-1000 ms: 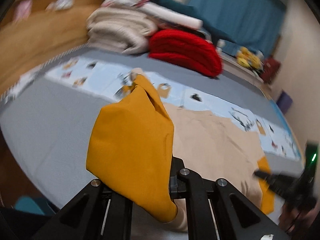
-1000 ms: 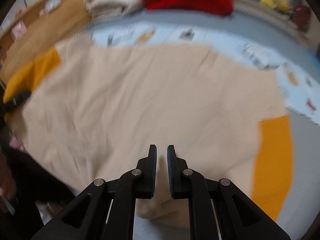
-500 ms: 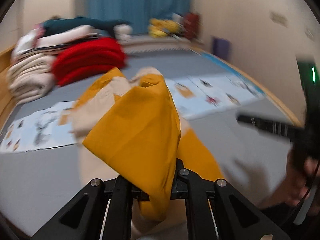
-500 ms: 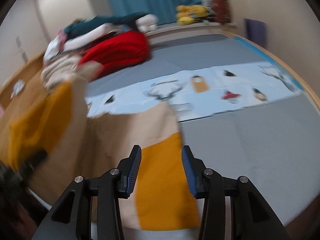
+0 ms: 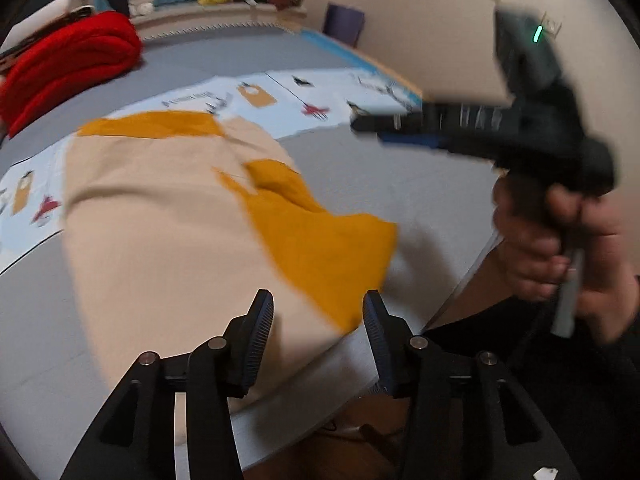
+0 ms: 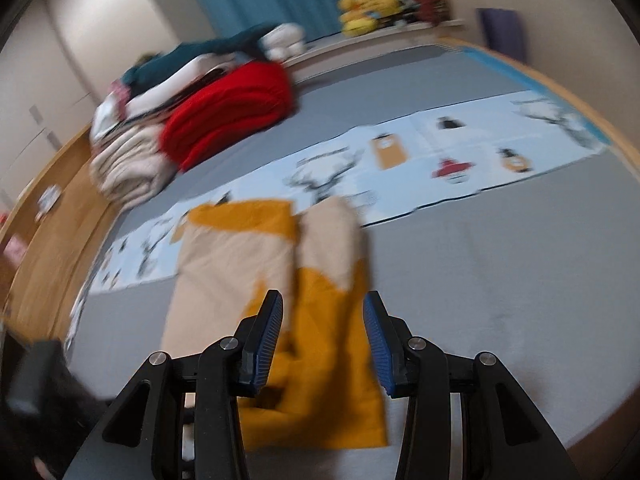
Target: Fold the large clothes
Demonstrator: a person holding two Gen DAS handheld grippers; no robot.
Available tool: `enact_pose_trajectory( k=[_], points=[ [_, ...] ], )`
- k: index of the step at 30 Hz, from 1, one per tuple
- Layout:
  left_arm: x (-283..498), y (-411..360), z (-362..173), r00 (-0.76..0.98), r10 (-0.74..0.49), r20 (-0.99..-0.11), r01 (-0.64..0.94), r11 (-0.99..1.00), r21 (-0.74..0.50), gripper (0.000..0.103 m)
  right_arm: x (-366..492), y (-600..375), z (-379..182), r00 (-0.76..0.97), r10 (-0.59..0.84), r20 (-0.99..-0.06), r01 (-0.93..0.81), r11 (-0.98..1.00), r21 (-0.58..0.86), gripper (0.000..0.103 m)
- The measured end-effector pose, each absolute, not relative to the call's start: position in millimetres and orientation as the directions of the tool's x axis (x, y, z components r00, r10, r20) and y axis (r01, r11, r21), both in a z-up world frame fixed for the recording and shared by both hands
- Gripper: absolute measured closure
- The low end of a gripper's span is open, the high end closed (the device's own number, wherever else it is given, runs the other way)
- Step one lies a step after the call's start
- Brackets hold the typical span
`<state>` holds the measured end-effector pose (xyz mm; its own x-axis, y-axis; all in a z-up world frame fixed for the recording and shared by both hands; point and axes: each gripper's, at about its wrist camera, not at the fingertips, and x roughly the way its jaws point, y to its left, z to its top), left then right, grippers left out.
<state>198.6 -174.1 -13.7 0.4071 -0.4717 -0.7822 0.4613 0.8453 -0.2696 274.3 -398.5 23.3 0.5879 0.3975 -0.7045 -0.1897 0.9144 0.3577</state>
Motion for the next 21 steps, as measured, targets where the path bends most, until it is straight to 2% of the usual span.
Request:
enact_pose_trajectory(
  k=[4, 7, 10, 12, 14, 15, 16, 18, 21],
  points=[
    [197, -112, -4, 0.465, -0.428, -0.775, 0.393, 0.884, -0.252, 0.06, 269, -360, 7, 0.489, 0.457, -0.743, -0.29, 0.888, 0.356, 0.06],
    [200, -77, -10, 0.512, -0.353, -0.783, 0.326, 0.923, -0.204, 0.06, 262, -341, -13, 0.452, 0.393, -0.801, -0.311, 0.911, 0.271, 0.06],
    [200, -52, -28, 0.541, -0.343, -0.768, 0.246, 0.938, -0.246, 0.06, 257, -334, -36, 0.435, 0.279, -0.856, -0.271, 0.947, 0.171, 0.06],
    [209, -47, -46, 0.516, -0.3, -0.803, 0.163, 0.954, -0.251, 0.061, 254, -338, -45, 0.441, 0.229, -0.868, -0.231, 0.963, 0.136, 0.06],
    [214, -44, -49, 0.52, -0.31, -0.796, 0.122, 0.949, -0.289, 0.061, 252, -341, -50, 0.436, 0.216, -0.874, -0.206, 0.969, 0.137, 0.06],
    [218, -45, -49, 0.52, -0.323, -0.791, 0.12, 0.944, -0.307, 0.059, 250, -340, -51, 0.435, 0.22, -0.873, -0.201, 0.969, 0.145, 0.068],
    [222, -47, -51, 0.513, -0.344, -0.787, 0.126, 0.936, -0.327, 0.059, 249, -338, -52, 0.43, 0.231, -0.873, -0.209, 0.966, 0.153, 0.088],
    [223, -44, -54, 0.493, -0.353, -0.795, 0.129, 0.933, -0.335, 0.059, 245, -332, -48, 0.447, 0.237, -0.863, -0.23, 0.962, 0.144, 0.096],
    [225, -42, -62, 0.445, -0.389, -0.806, 0.107, 0.917, -0.384, 0.059, 236, -338, -15, 0.526, 0.27, -0.807, -0.255, 0.955, 0.153, 0.098]
  ],
)
